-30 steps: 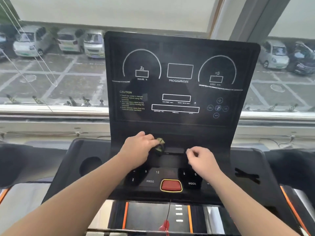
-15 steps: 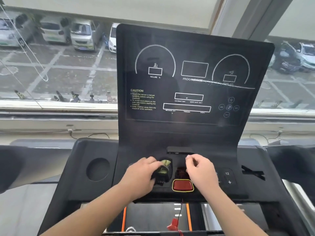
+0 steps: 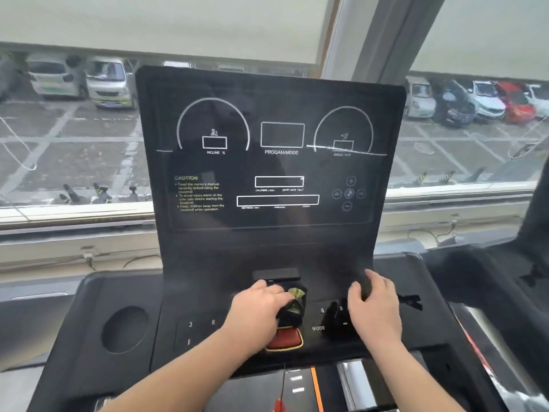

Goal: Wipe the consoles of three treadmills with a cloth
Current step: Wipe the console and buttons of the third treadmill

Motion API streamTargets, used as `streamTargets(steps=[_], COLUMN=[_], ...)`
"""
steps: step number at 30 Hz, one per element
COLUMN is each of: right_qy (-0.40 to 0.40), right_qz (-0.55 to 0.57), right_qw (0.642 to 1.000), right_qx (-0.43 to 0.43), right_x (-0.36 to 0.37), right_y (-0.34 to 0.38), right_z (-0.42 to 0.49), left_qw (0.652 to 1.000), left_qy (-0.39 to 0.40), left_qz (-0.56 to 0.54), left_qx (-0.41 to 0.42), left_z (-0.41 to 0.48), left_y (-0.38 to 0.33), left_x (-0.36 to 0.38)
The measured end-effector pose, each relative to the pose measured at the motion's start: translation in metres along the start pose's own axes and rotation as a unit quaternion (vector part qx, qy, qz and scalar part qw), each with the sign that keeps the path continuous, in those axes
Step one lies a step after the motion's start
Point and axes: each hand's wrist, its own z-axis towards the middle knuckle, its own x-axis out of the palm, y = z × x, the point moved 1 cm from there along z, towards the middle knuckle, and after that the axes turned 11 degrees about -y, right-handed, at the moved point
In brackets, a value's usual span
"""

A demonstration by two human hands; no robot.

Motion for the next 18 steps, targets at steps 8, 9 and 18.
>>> streamTargets(steps=[8,9,18], right_qy=[0.100,0.099,0.070], right_qz=[0.120,0.121,0.153], right_qw=[0.986,0.986,0.982], right_qx=[0.057,0.062,0.089], right_x=[-0.018,-0.020,-0.035], right_y=[-0.004,-0.002,0.003], right_z=[0.061,0.070,0.117], left_qw=[0.996,0.995,0.996], left_qy=[0.056,0.049,0.001], left_qz=[-0.015,-0.007,-0.081], left_qx=[0.075,0.090,0.030], left_z=[0.043,0.048,0.102], left_y=[-0.089,-0.097,-0.139], left_x=[0.053,0.062,0.044])
